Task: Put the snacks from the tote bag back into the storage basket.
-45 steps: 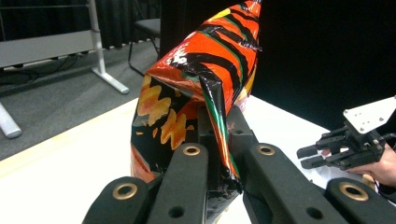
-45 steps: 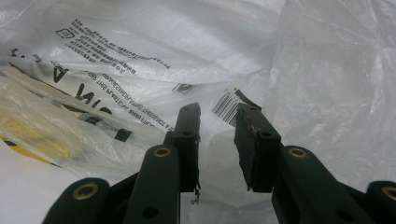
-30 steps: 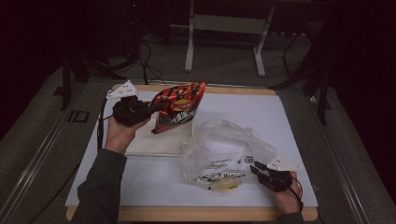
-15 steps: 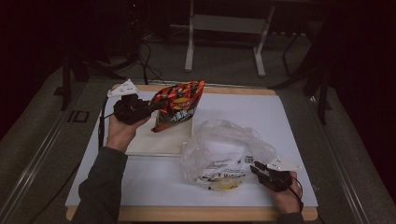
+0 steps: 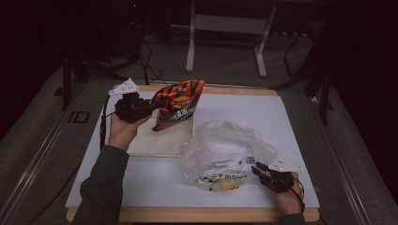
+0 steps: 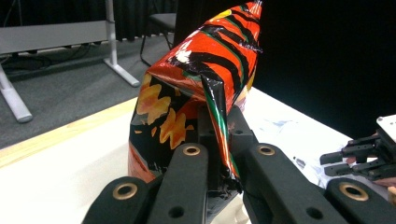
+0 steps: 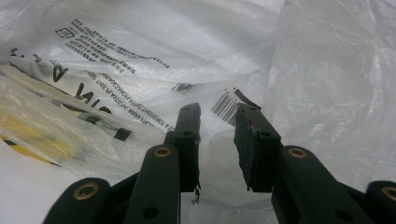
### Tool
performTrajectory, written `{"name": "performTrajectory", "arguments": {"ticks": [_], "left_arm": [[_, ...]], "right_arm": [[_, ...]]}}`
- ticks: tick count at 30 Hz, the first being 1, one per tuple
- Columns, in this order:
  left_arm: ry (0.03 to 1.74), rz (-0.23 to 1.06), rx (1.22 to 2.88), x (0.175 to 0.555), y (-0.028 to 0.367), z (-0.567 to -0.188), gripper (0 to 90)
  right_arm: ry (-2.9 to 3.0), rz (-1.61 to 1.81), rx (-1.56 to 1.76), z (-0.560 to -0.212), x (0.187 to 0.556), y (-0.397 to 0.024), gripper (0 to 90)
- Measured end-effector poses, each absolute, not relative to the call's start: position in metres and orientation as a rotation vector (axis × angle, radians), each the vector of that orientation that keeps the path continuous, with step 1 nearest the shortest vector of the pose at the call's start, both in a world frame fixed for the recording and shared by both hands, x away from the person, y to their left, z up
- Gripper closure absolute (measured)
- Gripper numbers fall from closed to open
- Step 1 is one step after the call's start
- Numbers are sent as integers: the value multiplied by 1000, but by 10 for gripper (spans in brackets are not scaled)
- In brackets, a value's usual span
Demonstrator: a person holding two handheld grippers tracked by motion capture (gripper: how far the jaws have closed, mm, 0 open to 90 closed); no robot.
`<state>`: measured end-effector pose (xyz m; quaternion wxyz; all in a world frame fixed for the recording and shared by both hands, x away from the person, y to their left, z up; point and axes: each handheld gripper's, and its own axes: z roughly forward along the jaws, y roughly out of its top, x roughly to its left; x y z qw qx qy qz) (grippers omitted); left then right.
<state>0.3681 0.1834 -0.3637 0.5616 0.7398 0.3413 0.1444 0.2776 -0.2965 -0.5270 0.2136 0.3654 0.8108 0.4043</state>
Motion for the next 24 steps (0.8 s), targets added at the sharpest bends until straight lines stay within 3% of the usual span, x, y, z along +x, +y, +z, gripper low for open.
{"name": "performTrajectory", "arguments": {"ticks": [24], "left_arm": [[840, 321, 1729, 385, 180, -374, 888]], "right_arm": [[2250, 1122, 1016, -527, 278, -297, 706]]}}
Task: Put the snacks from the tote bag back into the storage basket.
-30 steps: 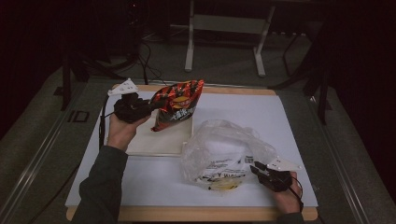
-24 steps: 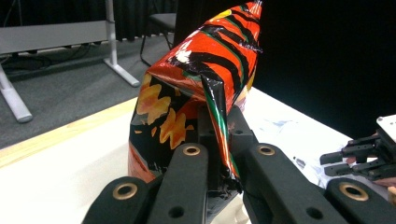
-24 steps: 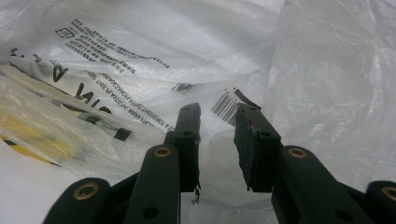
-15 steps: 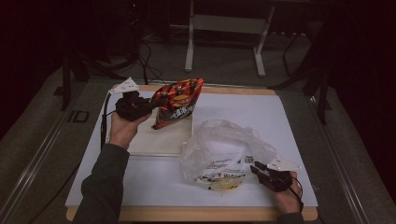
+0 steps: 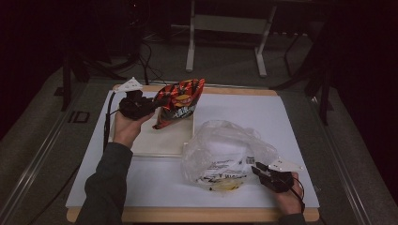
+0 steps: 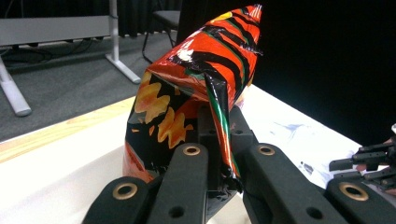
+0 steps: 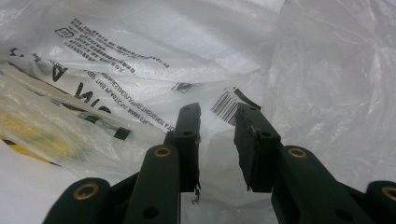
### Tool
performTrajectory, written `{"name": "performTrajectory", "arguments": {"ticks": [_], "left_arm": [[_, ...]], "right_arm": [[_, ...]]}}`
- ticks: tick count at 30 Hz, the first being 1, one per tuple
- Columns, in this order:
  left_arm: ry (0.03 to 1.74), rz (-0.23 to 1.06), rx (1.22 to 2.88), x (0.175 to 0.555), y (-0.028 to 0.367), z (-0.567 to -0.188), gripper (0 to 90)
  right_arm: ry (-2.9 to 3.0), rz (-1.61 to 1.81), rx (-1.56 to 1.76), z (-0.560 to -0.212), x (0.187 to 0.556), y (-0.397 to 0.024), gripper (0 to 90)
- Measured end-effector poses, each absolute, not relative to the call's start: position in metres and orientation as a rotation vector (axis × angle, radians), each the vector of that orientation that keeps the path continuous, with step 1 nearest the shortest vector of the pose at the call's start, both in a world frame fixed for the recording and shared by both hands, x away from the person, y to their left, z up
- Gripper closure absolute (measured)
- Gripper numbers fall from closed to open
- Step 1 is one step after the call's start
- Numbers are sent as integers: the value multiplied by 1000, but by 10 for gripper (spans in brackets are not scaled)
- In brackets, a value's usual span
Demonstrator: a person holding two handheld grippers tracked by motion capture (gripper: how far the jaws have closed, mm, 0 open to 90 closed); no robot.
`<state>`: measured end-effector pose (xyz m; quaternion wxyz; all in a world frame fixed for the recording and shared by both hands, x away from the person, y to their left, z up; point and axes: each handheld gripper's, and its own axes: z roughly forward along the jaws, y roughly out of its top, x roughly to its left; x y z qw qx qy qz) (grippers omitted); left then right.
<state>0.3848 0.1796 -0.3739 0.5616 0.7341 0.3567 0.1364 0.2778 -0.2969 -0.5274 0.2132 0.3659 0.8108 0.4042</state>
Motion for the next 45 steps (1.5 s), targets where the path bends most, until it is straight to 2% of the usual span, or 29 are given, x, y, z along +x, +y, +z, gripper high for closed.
{"name": "performTrajectory", "arguments": {"ticks": [21, 45], "left_arm": [[868, 309, 1705, 393, 185, -379, 888], [864, 292, 1749, 389, 188, -383, 887]], "right_arm": [[2249, 1122, 1014, -527, 278, -297, 706], [2250, 1120, 1016, -527, 277, -297, 706]]}}
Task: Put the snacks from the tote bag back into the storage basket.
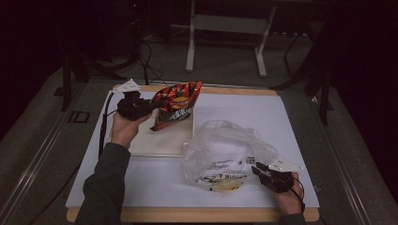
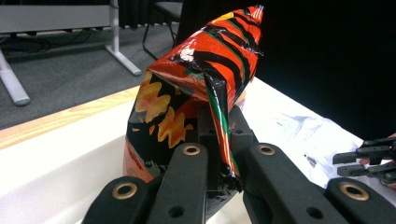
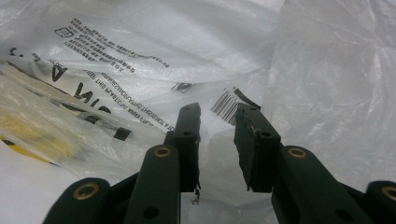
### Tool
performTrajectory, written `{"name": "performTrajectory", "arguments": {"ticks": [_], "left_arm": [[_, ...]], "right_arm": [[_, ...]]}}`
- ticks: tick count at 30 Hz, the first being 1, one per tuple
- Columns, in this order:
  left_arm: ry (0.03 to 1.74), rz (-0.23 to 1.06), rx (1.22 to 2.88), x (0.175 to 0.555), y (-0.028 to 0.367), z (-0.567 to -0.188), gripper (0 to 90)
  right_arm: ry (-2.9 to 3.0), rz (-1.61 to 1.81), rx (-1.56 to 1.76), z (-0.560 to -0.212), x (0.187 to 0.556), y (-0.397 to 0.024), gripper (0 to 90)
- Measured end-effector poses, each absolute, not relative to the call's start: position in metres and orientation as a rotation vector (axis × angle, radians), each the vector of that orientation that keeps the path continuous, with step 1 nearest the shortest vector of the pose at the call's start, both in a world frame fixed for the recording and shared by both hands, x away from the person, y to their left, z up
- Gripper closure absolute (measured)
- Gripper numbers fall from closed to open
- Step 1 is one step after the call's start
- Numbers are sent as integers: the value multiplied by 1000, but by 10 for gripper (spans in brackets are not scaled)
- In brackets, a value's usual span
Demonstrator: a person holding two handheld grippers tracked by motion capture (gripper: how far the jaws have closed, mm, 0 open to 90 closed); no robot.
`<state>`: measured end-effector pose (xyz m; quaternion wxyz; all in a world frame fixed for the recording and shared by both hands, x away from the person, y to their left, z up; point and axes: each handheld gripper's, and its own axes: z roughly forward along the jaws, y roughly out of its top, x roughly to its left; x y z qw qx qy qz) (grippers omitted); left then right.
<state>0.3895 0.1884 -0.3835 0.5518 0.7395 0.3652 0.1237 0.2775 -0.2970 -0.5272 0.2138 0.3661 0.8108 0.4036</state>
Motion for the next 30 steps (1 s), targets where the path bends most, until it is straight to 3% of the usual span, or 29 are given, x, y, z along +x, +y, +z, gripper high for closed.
{"name": "performTrajectory", "arguments": {"ticks": [30], "left_arm": [[936, 238, 1815, 411, 181, -406, 884]], "right_arm": [[2246, 1123, 1017, -527, 278, -298, 705]]}}
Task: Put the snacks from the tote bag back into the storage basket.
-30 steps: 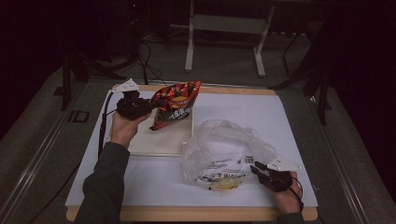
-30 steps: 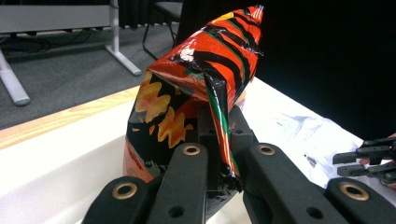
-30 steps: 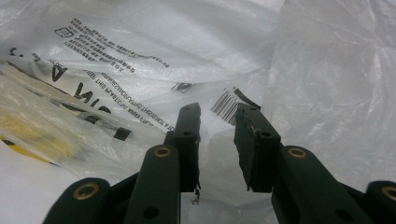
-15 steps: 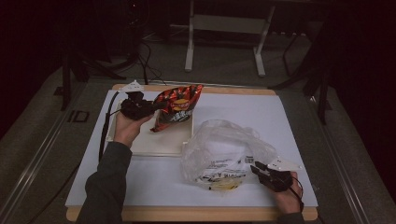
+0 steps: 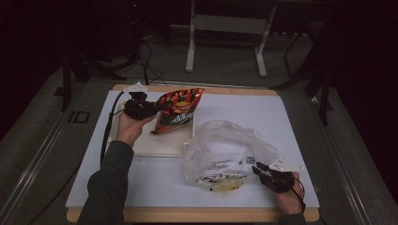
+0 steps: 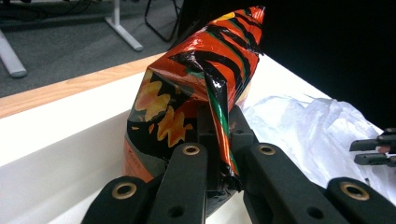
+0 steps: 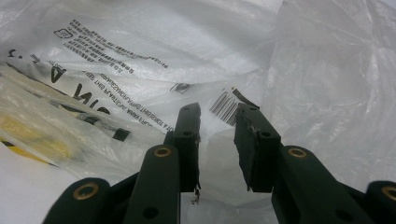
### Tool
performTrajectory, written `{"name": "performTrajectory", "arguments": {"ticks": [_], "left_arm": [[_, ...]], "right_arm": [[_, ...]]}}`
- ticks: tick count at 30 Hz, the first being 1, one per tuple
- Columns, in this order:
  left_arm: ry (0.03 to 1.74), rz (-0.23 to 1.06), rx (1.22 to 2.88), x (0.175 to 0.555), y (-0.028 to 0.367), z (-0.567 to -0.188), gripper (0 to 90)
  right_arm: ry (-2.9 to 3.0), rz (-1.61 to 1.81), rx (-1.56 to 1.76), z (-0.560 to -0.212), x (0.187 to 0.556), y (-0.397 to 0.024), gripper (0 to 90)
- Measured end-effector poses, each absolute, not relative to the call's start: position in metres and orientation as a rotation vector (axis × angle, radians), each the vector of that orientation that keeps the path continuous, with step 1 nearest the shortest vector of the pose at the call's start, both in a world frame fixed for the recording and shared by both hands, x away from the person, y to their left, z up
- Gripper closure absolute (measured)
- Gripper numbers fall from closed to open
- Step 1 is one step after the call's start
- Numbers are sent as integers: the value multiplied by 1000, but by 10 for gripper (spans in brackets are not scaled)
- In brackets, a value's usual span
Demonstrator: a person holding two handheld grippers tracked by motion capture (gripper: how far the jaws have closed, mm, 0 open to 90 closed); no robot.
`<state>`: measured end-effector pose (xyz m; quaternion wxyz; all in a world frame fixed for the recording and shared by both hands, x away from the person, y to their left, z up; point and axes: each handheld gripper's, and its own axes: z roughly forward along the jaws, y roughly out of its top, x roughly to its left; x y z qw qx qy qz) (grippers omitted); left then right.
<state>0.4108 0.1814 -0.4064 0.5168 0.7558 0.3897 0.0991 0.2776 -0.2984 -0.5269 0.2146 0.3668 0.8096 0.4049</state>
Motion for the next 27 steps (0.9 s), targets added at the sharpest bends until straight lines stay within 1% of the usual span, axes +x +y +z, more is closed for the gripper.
{"name": "performTrajectory", "arguments": {"ticks": [7, 13, 15, 20, 27], "left_arm": [[957, 229, 1800, 415, 189, -409, 878], [984, 234, 1789, 417, 194, -410, 840], [1026, 271, 1789, 418, 197, -411, 791], [1088, 326, 1805, 421, 199, -413, 717], [1137, 359, 1841, 425, 199, -420, 625]], "right_arm": [[2246, 1122, 1017, -527, 278, -298, 705], [2246, 1123, 1017, -527, 278, -298, 705], [2247, 1122, 1018, -527, 277, -297, 705], [2245, 1123, 1018, -527, 278, -298, 705], [2246, 1123, 1016, -527, 278, -298, 705]]}}
